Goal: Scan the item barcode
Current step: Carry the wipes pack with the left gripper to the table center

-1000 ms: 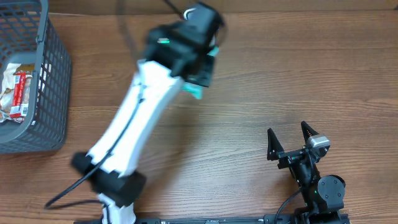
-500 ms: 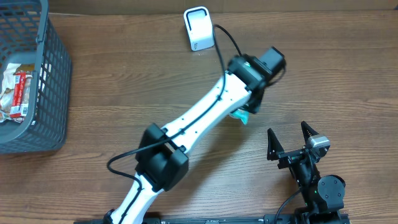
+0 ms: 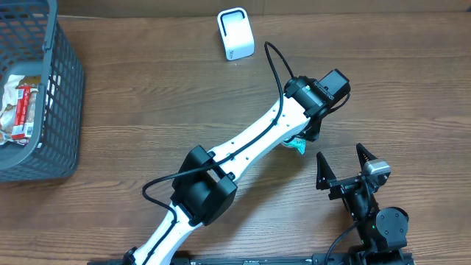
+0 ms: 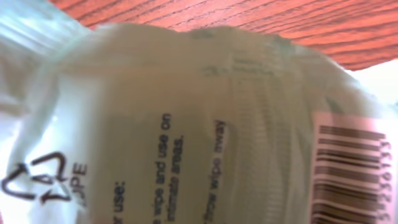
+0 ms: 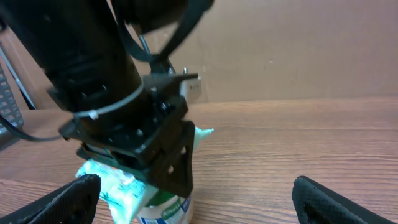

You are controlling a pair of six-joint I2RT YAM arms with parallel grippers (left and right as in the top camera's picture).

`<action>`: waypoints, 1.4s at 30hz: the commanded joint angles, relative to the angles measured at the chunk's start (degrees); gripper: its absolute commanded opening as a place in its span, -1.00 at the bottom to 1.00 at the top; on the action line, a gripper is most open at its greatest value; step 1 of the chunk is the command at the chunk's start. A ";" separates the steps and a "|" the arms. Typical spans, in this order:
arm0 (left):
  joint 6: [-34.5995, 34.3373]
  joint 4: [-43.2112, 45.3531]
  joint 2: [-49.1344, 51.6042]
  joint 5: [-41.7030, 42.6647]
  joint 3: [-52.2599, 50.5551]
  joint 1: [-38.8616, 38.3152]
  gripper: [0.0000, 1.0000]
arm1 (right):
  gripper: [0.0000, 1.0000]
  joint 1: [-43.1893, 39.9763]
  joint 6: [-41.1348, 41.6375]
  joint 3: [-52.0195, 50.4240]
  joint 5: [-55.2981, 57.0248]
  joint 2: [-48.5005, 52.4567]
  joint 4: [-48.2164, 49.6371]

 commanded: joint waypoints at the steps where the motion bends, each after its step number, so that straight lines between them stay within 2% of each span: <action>1: -2.71 0.76 0.28 -0.09 -0.57 0.15 -0.11 | 1.00 -0.15 0.22 -0.61 0.55 -0.44 0.20; 9: -2.62 3.17 0.37 4.52 -3.65 0.09 -0.05 | 1.00 -0.15 0.22 -0.61 0.55 -0.44 0.20; 16: -2.62 5.53 0.37 4.63 -6.71 0.04 -0.01 | 1.00 -0.15 0.22 -0.61 0.55 -0.44 0.20; 18: -2.62 5.70 0.37 4.66 -6.69 0.04 0.56 | 1.00 -0.15 0.22 -0.61 0.55 -0.44 0.20; 19: -2.58 5.68 0.37 4.66 -6.69 0.11 0.71 | 1.00 -0.15 0.22 -0.61 0.55 -0.44 0.20; 25: -0.48 5.29 0.20 7.23 -5.81 0.46 0.98 | 1.00 -0.15 0.22 -0.61 0.55 -0.44 0.20; 38: 5.66 -7.32 0.20 7.58 13.51 2.60 1.00 | 1.00 -0.15 0.22 -0.61 0.55 -0.44 0.20; 42: 8.15 -9.64 0.22 7.56 14.56 2.60 1.00 | 1.00 -0.15 0.22 -0.61 0.55 -0.44 0.20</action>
